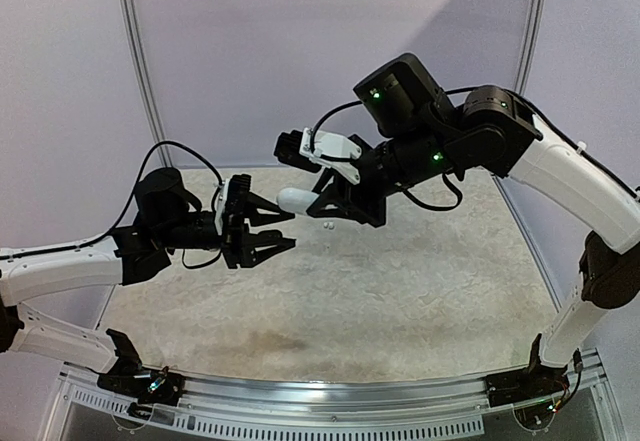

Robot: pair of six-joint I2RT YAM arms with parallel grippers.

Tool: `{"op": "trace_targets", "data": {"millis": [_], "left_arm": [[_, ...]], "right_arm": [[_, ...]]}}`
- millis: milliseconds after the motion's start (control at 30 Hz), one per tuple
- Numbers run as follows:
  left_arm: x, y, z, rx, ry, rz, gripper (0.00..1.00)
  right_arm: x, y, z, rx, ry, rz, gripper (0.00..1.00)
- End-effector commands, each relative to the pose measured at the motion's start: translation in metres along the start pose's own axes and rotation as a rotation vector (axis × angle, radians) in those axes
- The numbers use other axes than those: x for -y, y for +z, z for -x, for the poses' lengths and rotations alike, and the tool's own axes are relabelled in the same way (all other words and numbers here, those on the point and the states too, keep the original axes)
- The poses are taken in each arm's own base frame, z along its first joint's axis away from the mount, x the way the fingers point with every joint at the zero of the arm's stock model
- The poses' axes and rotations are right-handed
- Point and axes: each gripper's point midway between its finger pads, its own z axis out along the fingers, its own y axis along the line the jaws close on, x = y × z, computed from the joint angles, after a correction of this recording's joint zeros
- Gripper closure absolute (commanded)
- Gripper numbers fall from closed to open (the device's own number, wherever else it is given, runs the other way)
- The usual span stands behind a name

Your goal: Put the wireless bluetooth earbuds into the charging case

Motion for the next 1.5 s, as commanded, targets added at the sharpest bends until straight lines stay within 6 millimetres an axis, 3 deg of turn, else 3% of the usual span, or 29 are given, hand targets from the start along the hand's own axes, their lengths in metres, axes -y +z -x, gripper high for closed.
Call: {"op": "trace_targets", "data": {"millis": [0,267,567,800,1067,1200,1333,1367,1467], "left_arm": [[0.001,0.002,0.011,0.011,0.022,0.004,0.46],[0.003,0.002,0.015,0.029,0.029,-0.006,0.51],[0.008,0.005,0.018,0.045,0.022,-0.026,0.65],[0.013,0.009,0.021,0.059,0.020,-0.047,0.65],[0.015,0.011,0.022,0.065,0.020,-0.054,0.73],[0.015,0.011,0.022,0.065,0.017,-0.056,0.83],[0.016,0.010,0.023,0.067,0.016,-0.055,1.00],[0.016,0.010,0.022,0.065,0.014,-0.053,1.00],[0.015,0.010,0.022,0.068,0.016,-0.048,1.00]], "right_arm": [[-0.003,0.005,-0.017,-0.100,-0.037,0.013,1.00],[-0.007,0.016,-0.029,-0.199,-0.075,0.008,1.00],[-0.004,0.019,-0.026,-0.186,-0.074,0.001,1.00],[-0.006,0.021,-0.021,-0.166,-0.069,0.006,1.00],[-0.006,0.021,-0.020,-0.159,-0.069,0.004,1.00],[-0.007,0.022,-0.017,-0.148,-0.072,0.006,1.00],[-0.006,0.022,-0.014,-0.135,-0.072,0.001,1.00],[-0.004,0.022,-0.013,-0.133,-0.070,-0.009,0.97],[0.001,0.022,-0.011,-0.121,-0.055,-0.042,0.68]]}}
